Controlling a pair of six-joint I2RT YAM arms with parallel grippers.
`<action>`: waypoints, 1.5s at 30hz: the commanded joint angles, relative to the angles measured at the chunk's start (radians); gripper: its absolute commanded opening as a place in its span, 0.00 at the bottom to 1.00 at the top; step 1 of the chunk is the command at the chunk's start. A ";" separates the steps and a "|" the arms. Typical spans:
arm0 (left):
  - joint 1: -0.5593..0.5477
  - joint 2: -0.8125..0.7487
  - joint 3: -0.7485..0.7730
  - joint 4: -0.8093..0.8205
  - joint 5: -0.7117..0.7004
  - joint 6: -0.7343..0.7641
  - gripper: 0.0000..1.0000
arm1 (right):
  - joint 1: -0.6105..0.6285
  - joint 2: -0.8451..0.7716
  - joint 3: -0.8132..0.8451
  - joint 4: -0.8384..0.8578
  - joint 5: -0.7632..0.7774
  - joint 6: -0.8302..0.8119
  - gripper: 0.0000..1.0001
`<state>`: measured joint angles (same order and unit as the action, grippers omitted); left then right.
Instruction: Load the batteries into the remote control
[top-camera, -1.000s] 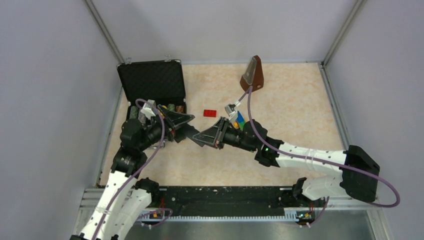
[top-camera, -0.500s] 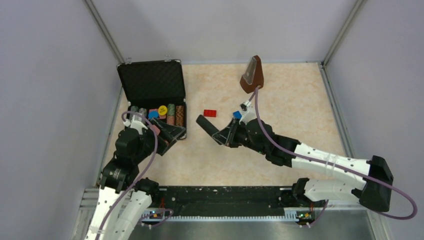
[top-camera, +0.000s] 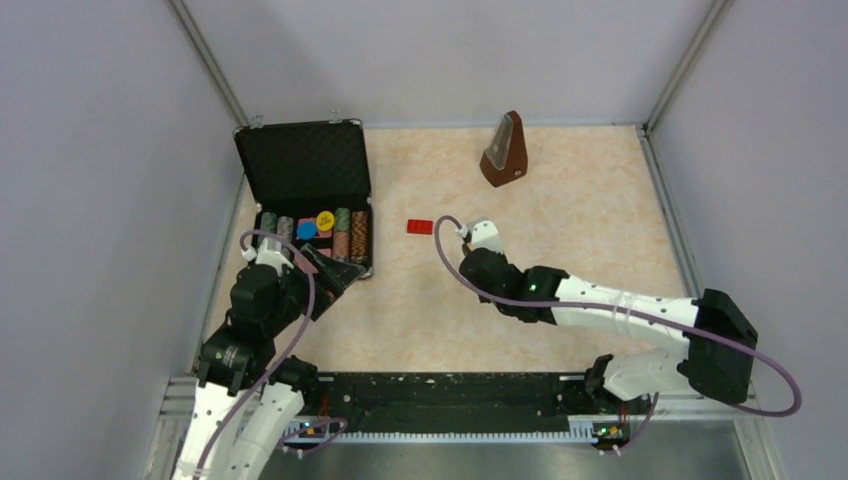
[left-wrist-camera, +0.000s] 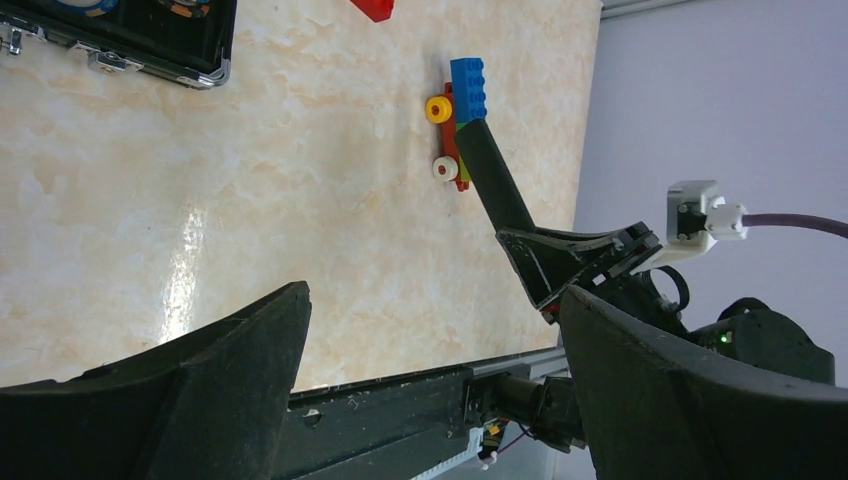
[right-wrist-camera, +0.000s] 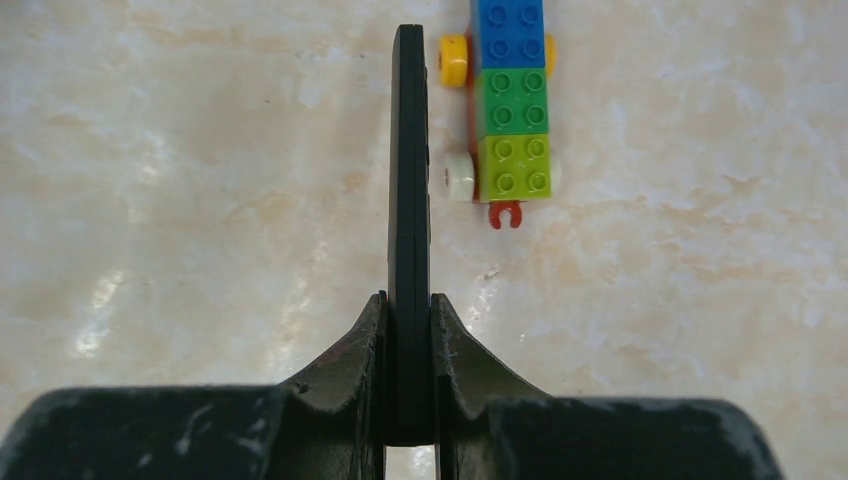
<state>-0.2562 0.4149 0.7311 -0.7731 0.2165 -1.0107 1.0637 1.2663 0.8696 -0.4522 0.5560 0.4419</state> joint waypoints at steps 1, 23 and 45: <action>0.002 0.012 0.021 0.015 -0.013 0.036 0.99 | -0.002 0.032 0.037 0.012 0.091 -0.127 0.00; 0.001 0.049 0.362 -0.196 -0.448 0.266 0.99 | 0.160 0.441 0.149 0.079 0.166 -0.182 0.10; 0.000 -0.015 0.431 -0.273 -0.356 0.328 0.99 | 0.232 0.346 0.194 -0.068 0.007 0.067 0.71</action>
<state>-0.2562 0.4110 1.1488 -1.0519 -0.2298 -0.7219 1.2789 1.7718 1.0485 -0.4423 0.6731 0.3904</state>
